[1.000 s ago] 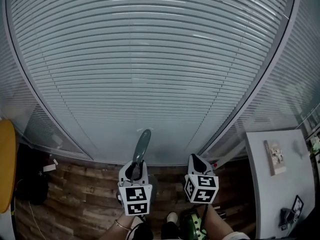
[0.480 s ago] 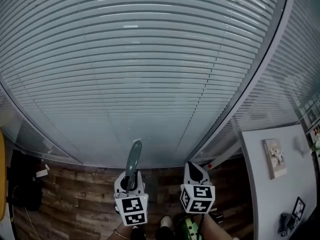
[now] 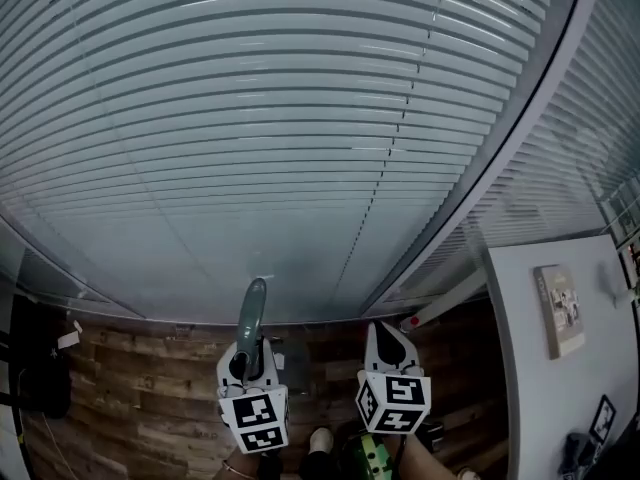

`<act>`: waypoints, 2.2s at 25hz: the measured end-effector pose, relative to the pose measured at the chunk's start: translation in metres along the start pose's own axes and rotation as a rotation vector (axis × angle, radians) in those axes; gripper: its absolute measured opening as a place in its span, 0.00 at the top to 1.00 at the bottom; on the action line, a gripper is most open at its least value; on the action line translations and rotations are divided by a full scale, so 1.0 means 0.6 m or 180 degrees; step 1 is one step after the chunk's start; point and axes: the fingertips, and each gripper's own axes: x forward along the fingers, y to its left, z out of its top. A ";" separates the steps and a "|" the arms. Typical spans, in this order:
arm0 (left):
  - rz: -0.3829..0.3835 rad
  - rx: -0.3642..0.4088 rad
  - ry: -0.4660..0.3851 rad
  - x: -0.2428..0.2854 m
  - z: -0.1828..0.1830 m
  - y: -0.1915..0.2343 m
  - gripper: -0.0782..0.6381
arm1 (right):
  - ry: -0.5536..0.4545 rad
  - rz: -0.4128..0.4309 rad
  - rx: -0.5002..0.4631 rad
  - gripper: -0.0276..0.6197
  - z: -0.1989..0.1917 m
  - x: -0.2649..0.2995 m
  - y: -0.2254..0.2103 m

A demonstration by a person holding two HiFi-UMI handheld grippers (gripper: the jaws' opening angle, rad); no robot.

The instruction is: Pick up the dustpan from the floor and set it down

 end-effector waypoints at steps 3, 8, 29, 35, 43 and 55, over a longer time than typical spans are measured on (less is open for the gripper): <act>0.0005 0.0009 0.0003 0.023 -0.019 -0.013 0.76 | 0.0003 0.0009 0.0019 0.91 -0.021 0.016 -0.015; 0.0025 -0.0001 0.0048 0.053 -0.051 -0.026 0.76 | 0.0055 0.0013 0.0081 0.91 -0.057 0.039 -0.039; 0.0140 0.0025 0.0390 0.164 -0.171 -0.039 0.76 | 0.0336 0.0027 0.0200 0.91 -0.193 0.131 -0.066; 0.0212 -0.0038 0.0498 0.181 -0.186 -0.040 0.76 | 0.0402 0.0007 0.0245 0.91 -0.211 0.150 -0.084; 0.0234 -0.0106 0.0611 0.180 -0.186 -0.031 0.76 | 0.0435 -0.0045 0.0243 0.91 -0.200 0.153 -0.089; 0.0208 -0.0072 0.0774 0.222 -0.243 -0.045 0.76 | 0.0490 -0.0118 0.0286 0.91 -0.217 0.165 -0.107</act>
